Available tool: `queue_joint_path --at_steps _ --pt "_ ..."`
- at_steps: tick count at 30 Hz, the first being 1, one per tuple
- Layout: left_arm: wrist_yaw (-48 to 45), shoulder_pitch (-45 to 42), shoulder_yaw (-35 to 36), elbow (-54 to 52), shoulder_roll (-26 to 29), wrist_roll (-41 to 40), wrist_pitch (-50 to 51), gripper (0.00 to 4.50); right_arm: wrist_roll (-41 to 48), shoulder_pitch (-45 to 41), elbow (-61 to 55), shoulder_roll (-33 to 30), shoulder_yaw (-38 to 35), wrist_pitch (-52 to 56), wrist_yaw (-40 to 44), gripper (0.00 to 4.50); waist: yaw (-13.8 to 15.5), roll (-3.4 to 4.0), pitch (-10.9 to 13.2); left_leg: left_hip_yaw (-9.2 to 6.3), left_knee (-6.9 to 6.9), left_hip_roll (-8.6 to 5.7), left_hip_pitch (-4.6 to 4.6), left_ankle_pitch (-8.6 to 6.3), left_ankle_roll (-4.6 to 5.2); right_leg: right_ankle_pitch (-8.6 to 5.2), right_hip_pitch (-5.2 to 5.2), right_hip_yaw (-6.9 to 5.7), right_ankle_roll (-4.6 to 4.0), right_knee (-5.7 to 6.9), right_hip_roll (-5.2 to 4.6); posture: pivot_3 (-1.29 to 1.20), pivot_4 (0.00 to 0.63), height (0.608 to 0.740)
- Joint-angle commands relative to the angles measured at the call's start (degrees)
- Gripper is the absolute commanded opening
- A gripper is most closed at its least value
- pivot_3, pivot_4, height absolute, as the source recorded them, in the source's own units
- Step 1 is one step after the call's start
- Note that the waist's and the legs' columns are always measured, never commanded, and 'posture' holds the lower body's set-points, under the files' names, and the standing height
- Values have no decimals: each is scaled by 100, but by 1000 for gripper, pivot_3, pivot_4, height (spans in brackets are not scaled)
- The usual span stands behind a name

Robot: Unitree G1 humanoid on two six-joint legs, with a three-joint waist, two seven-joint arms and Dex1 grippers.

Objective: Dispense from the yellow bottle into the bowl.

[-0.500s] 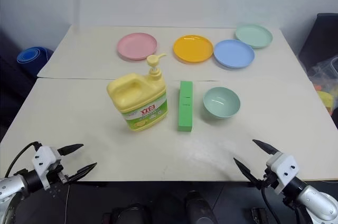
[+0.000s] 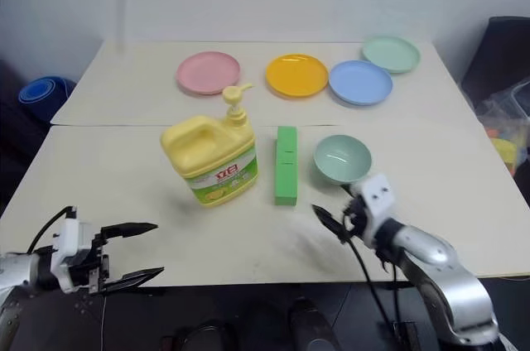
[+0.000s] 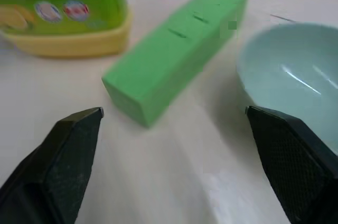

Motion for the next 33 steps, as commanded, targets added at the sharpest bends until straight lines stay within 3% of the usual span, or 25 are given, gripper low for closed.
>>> queue_joint_path --at_steps 1,6,11,18,21,32,33 --pt "134 -180 -61 -322 55 -148 322 4483 23 -632 253 571 257 1310 -767 4500 -8 -6 -4 1 -4 -1 -8 0 0 0 -14 -1 0 2 -1 0 150 740" --pt "334 -156 -10 -600 13 -102 569 4483 -391 -1482 1059 1650 250 1849 -1668 4500 -183 -13 -8 10 47 -3 -101 1 -2 0 -137 -10 0 85 -6 0 150 740" --pt "518 250 124 -978 -89 -109 689 4483 -493 -1999 1408 2450 206 2024 -1984 4500 -391 -14 -9 16 45 3 -108 8 -14 -1 -169 -7 -2 125 -1 0 150 740" --pt "737 429 320 -1167 -148 -149 800 4483 -340 -2448 1188 2555 -60 2570 -1890 4500 -499 -14 -9 6 34 1 -110 13 -24 -4 -175 -16 -6 130 -3 0 150 740" --pt "780 469 294 -1215 -181 -131 817 4483 -412 -2743 1394 2646 143 2594 -1837 4500 -524 -14 -9 5 33 2 -111 13 -24 -4 -177 -18 -7 129 -2 0 150 740" --pt "877 538 321 -1407 -253 -148 964 4483 -1579 -3040 3282 3261 938 1470 -2370 4500 -718 -15 -9 -4 25 3 -114 15 -27 -5 -180 -33 -9 133 -2 0 150 740" --pt "879 546 319 -1422 -258 -149 971 4498 -1557 -3042 3366 3393 883 1434 -2370 4320 -733 -14 -9 -7 25 3 -114 15 -27 -5 -180 -40 -10 134 -4 0 150 740"
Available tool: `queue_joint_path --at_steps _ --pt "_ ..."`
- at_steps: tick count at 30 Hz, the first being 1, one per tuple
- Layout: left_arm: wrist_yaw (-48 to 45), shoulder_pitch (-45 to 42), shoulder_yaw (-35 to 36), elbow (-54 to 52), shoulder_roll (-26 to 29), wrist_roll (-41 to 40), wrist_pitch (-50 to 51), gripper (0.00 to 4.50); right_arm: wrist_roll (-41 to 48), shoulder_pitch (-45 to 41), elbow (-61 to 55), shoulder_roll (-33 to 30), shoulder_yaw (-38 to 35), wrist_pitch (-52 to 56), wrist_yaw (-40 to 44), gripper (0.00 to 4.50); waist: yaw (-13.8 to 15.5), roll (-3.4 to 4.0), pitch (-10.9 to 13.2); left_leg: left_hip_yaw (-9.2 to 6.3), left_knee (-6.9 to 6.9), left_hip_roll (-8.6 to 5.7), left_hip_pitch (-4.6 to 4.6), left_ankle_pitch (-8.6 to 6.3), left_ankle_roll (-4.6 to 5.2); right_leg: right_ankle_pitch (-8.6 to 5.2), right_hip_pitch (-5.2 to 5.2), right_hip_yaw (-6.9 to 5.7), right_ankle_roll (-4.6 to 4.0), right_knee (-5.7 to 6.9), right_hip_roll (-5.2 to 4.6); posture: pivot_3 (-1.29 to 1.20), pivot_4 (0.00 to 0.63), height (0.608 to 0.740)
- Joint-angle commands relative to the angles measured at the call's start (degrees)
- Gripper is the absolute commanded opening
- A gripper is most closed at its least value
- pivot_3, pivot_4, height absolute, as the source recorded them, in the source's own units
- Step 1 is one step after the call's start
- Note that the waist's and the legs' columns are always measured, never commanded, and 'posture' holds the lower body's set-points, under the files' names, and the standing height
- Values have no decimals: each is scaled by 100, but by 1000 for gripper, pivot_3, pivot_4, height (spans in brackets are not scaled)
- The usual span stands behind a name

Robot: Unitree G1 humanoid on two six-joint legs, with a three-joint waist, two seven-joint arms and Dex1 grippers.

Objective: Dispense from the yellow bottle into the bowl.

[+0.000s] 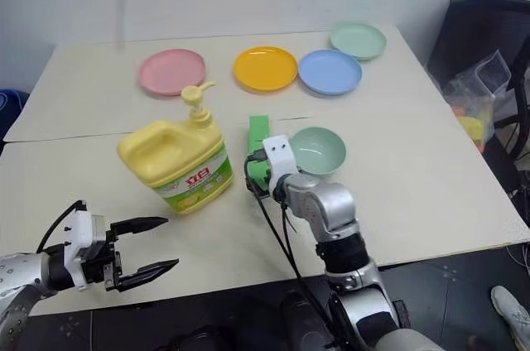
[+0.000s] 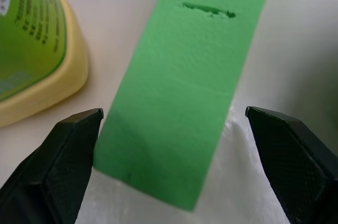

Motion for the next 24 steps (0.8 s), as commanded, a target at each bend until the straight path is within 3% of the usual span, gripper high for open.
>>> queue_joint_path --at_steps 1,6,8,10,13,18,21,24 --pt "18 71 95 -217 -34 -127 0 4500 -97 6 222 274 -80 -239 -60 4108 -42 0 0 0 -1 -1 0 0 0 0 0 -4 0 1 -3 0 150 740" --pt "85 -45 119 -308 -67 -307 132 4500 -33 7 -56 49 -228 -152 278 2617 -83 1 0 -3 -3 0 -2 0 0 0 -2 -14 0 1 -4 0 150 740" --pt "138 -128 100 -397 -95 -487 275 4500 176 35 -449 -130 -398 78 543 2258 -71 1 0 -8 -2 0 -3 0 0 0 -1 -18 -1 2 -6 0 150 740" --pt "196 -195 71 -474 -126 -608 367 4500 345 47 -800 -292 -495 218 790 2206 -67 0 0 -15 -1 -4 -8 0 0 0 -1 -23 -1 1 -14 0 150 740" --pt "455 -553 -25 -672 -270 -1004 619 4500 1045 134 -1916 -1200 -701 1050 1636 2201 -44 4 2 -71 5 -9 -23 0 0 0 -1 -37 0 0 -21 0 150 740" --pt "995 -1242 -198 -884 -538 -1479 1022 4500 1977 403 -3120 -2258 -1873 1892 2368 2201 69 5 3 -157 32 -19 -79 -2 4 0 2 -91 0 -3 -74 0 150 740" --pt "1236 -1673 -481 -956 -679 -1471 1078 4500 2213 500 -3041 -2663 -2994 1947 2569 2201 118 5 3 -162 35 -22 -80 -1 5 0 9 -89 0 -8 -66 0 150 740" --pt "1326 -1866 -636 -947 -758 -1446 1117 4500 1827 862 -2382 -3654 -3014 1152 2882 2201 183 5 3 -162 35 -42 -80 0 10 1 19 -84 3 -16 -48 0 150 740"
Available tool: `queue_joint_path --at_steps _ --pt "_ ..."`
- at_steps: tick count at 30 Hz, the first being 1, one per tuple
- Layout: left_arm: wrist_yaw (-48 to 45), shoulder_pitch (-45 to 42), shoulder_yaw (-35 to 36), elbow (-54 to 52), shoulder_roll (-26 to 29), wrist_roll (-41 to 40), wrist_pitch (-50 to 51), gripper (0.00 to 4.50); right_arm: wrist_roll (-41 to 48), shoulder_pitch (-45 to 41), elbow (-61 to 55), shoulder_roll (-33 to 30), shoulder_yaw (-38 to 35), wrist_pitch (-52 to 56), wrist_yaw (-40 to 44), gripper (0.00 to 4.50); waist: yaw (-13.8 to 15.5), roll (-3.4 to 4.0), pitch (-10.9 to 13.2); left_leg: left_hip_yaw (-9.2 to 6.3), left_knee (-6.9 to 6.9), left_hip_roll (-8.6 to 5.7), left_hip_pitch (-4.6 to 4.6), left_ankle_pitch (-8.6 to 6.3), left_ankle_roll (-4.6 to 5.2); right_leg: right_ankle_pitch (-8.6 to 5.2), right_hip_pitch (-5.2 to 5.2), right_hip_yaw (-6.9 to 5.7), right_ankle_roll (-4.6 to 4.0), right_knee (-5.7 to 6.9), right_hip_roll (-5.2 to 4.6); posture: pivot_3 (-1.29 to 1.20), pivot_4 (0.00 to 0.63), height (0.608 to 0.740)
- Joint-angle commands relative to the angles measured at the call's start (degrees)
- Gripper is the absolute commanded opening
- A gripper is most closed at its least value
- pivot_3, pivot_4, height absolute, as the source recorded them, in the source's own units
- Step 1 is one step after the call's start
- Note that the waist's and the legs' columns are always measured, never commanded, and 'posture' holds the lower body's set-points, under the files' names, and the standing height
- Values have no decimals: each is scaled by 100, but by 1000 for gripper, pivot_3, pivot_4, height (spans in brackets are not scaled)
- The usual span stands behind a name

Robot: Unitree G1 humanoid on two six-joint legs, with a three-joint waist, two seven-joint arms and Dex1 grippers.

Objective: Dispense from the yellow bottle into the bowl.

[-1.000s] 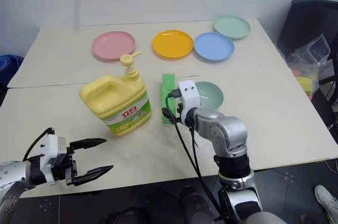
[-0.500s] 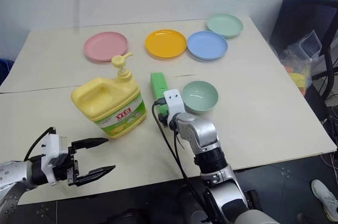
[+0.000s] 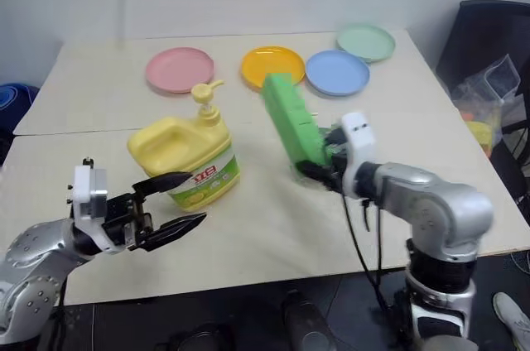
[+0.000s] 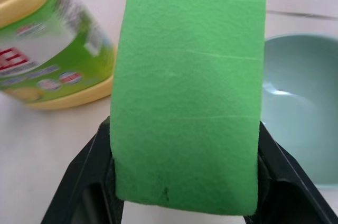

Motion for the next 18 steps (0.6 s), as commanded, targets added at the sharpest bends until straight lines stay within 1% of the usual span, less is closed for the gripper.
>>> queue_joint_path --at_steps 1,4,5,6,7,8,10,11,13,15,17,18 --pt "102 -127 -129 -132 -56 -33 -9 4500 -464 417 813 -1003 -152 -1070 404 2201 47 0 0 0 0 -5 1 -1 4 0 2 1 1 -1 -3 0 150 740" --pt "55 -231 -272 -16 -79 170 -154 4500 -1109 679 2155 -1651 3 -2114 460 2201 92 0 0 10 -2 -9 2 1 11 1 34 -6 4 -40 -5 0 150 740" --pt "41 -267 -310 49 -88 271 -238 4500 -1346 698 2666 -1835 148 -2484 471 2201 102 0 1 15 0 -10 9 1 14 2 57 -11 6 -56 -5 0 150 740" --pt "12 -293 -332 103 -79 268 -230 4500 -1708 737 3128 -2091 488 -3024 562 2201 105 3 2 13 0 -14 11 2 18 3 69 -12 10 -71 -6 0 150 740" --pt "-23 -317 -349 161 -67 290 -242 4500 -1985 676 3641 -2215 713 -3533 610 2201 102 7 4 13 -1 -17 13 6 24 5 73 -11 12 -75 -8 0 150 740" --pt "-48 -341 -358 215 -62 300 -248 4500 -2068 503 4127 -2197 725 -3769 564 2201 101 8 4 13 -1 -21 16 11 33 5 76 -10 13 -76 -13 0 150 740" --pt "-92 -375 -370 303 -59 347 -299 4500 -1994 124 4895 -2075 543 -3894 487 2201 68 21 12 15 2 -21 21 13 36 6 80 -9 14 -74 -11 0 150 740" --pt "-96 -388 -373 337 -65 379 -331 4500 -1988 31 5123 -2068 527 -3966 532 2545 62 25 12 19 0 -22 23 13 37 6 79 -4 15 -74 -10 0 150 740" --pt "-84 -391 -338 416 -72 466 -410 4500 -2250 23 5603 -2273 661 -4567 680 3156 69 32 9 20 2 -21 37 15 40 6 81 1 15 -63 -6 0 150 740" --pt "-93 -360 -284 498 -66 535 -485 4500 -2297 45 5718 -2431 607 -4958 872 3810 85 38 9 16 1 -20 48 17 42 6 86 1 15 -63 -2 0 150 740" --pt "-141 -276 -220 580 -44 601 -567 4500 -2141 349 5016 -2606 612 -5384 1536 4455 106 45 9 16 -1 -24 46 17 42 6 86 0 15 -64 -8 0 150 740" --pt "-160 -257 -202 610 -34 614 -590 4500 -2092 457 4769 -2651 631 -5505 1756 4486 107 47 9 15 -1 -27 45 17 42 6 86 0 16 -64 -13 0 150 740"
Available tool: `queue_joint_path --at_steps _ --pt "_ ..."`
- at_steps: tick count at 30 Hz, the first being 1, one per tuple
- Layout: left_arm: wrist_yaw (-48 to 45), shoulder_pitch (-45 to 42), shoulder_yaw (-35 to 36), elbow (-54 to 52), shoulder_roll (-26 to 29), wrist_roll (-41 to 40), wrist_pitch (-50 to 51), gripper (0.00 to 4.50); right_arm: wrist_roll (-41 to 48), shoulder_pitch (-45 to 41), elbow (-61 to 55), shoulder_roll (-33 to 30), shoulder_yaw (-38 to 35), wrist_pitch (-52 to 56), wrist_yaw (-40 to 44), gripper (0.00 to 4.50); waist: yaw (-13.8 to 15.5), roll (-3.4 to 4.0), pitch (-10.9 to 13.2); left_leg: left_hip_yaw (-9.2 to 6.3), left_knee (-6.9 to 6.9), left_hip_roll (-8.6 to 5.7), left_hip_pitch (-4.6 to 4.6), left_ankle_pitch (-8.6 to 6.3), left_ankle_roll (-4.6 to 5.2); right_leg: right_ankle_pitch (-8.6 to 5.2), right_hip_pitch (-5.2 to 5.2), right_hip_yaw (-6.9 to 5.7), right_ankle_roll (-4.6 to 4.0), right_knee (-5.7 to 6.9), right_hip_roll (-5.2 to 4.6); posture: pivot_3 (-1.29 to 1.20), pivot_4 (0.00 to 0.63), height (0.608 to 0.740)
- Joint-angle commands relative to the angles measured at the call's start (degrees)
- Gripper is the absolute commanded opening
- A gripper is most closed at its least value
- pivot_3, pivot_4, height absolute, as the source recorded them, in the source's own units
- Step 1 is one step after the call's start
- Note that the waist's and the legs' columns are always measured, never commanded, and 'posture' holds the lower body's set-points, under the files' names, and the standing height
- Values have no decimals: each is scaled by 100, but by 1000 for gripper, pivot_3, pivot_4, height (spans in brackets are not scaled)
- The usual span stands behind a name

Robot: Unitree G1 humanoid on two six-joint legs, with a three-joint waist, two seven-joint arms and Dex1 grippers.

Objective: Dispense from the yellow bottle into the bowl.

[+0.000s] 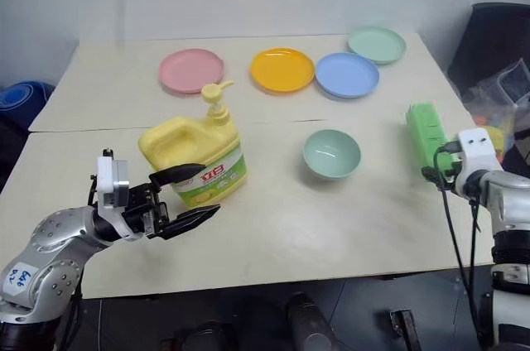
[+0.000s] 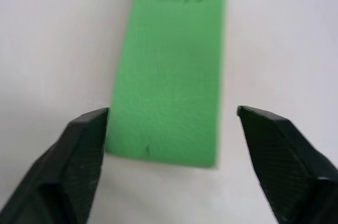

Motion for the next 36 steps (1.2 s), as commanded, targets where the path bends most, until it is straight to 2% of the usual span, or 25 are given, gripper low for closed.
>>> queue_joint_path --at_steps 1,4,8,13,17,22,26,30,31,33,36 --pt "-89 102 181 102 35 96 -210 4500 283 420 -1366 -310 31 -483 1008 4486 3 2 -1 -1 0 0 1 0 0 0 1 0 0 0 0 0 150 740" --pt "-142 121 153 172 45 152 -263 4500 457 782 -2603 -156 423 -448 1461 4486 -7 1 -1 -20 -2 9 4 0 0 0 12 -3 1 1 3 0 150 740" --pt "-162 105 95 174 42 217 -262 4500 743 614 -3458 654 925 108 1233 4486 12 1 -1 -72 -3 12 46 -1 -1 0 55 -5 1 -6 8 0 150 740" --pt "-140 119 68 119 42 238 -231 4500 182 403 -3060 1316 1474 -130 754 4486 158 0 -1 -88 0 -7 47 -2 0 0 62 -21 1 -8 -19 0 150 740" --pt "-82 136 32 50 27 250 -208 4500 -185 84 -2234 1771 1796 -391 491 4486 229 0 -1 -92 1 -17 47 -5 4 1 63 -26 2 -7 -32 0 150 740" --pt "1 198 139 -100 57 125 -125 4500 -460 -198 -1443 2023 1850 -922 432 2946 230 1 -1 -89 2 -11 50 -4 3 1 62 -25 2 -5 -23 0 150 740" --pt "59 257 307 -475 207 -368 283 4500 -467 -243 -1536 2050 1857 -1050 527 1593 222 0 -1 -88 2 -9 50 -4 3 1 60 -24 2 -3 -25 0 150 740" --pt "692 -294 713 -884 399 -1733 1034 4500 -417 -233 -1870 1938 1907 -1119 819 292 244 0 0 -91 0 0 49 -4 3 1 62 -24 2 -1 -28 0 150 740" --pt "929 -588 791 -875 449 -2052 1171 4318 -371 -253 -1992 1903 1888 -1122 925 5 269 -1 0 -93 2 1 48 -5 3 1 63 -26 2 -1 -29 0 150 740" --pt "1516 -1247 884 -669 504 -2548 1438 3915 -214 -331 -2275 1841 1823 -999 1155 0 288 -1 0 -104 6 -2 49 -5 3 1 73 -33 3 -4 -28 0 150 740" --pt "2132 -2409 819 -150 585 -2677 1679 3028 5 -547 -2869 1641 1832 -738 1621 0 292 -1 0 -120 8 -13 49 -5 3 2 81 -47 5 -4 -28 0 150 740"
